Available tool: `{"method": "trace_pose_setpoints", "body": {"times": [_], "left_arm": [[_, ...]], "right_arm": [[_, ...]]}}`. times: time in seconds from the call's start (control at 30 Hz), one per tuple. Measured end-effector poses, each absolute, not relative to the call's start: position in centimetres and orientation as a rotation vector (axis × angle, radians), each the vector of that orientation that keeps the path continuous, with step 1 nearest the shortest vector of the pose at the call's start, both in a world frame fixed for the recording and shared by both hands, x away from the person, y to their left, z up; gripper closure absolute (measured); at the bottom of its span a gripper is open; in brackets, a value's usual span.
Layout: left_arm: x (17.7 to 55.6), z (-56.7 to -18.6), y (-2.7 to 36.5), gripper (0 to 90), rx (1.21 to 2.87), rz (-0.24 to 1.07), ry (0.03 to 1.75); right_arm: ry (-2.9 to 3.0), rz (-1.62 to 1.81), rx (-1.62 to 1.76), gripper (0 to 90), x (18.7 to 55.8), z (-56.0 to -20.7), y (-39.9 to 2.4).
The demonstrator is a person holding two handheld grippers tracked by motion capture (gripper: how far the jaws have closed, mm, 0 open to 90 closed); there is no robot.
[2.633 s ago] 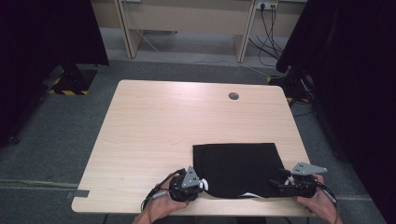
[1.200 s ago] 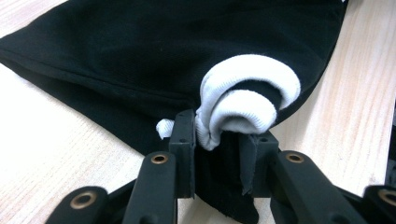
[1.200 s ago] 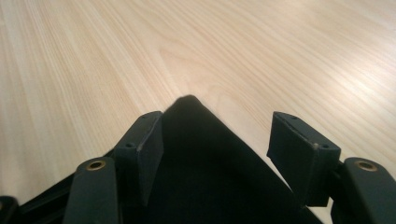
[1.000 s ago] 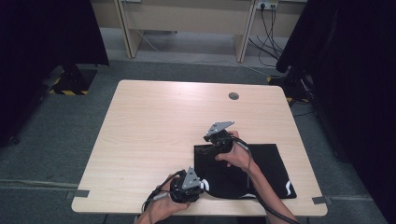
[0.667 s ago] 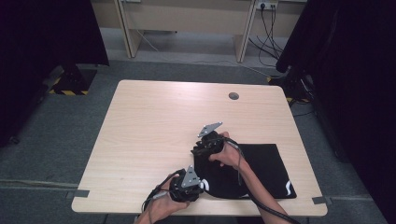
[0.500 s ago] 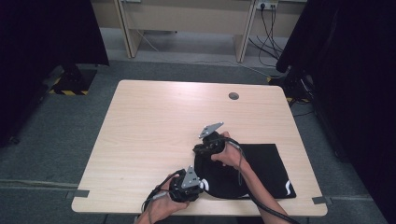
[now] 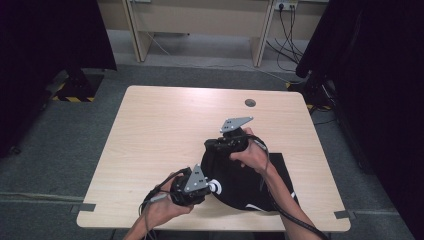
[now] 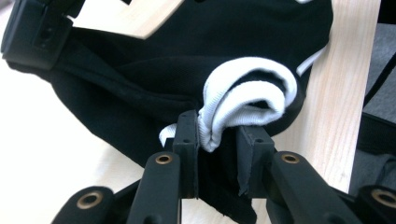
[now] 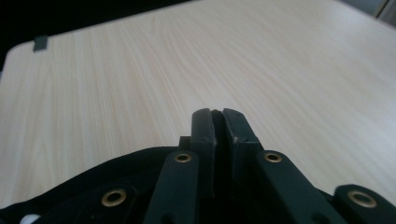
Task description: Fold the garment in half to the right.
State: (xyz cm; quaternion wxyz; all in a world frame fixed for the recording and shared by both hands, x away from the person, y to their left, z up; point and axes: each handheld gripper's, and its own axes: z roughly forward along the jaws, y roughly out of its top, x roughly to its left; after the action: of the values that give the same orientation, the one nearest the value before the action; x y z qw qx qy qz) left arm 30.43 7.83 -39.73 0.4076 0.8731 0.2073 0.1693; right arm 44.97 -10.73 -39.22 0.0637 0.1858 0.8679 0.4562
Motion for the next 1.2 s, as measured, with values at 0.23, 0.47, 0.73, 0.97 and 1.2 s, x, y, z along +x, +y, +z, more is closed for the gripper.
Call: {"method": "trace_pose_setpoints", "body": {"times": [0.23,0.47,0.73,0.97,1.2], "left_arm": [[30.8,-37.8,6.2,72.0,2.202,0.428,0.468],[31.5,-36.9,2.2,71.8,2.226,0.438,0.378],[32.3,-36.5,-2.2,71.6,2.257,0.410,0.302],[32.7,-37.2,-5.2,71.2,2.287,0.387,0.261],[32.9,-39.3,-8.5,70.9,2.315,0.350,0.234]], "right_arm": [[2.549,1.426,0.564,84.1,44.8,-37.1,-12.5],[2.495,1.454,0.620,84.1,44.2,-37.0,-16.9],[2.424,1.485,0.717,84.0,43.7,-37.3,-22.3],[2.375,1.488,0.781,83.7,42.8,-38.3,-25.8],[2.349,1.482,0.850,82.8,42.4,-39.7,-28.2]]}}
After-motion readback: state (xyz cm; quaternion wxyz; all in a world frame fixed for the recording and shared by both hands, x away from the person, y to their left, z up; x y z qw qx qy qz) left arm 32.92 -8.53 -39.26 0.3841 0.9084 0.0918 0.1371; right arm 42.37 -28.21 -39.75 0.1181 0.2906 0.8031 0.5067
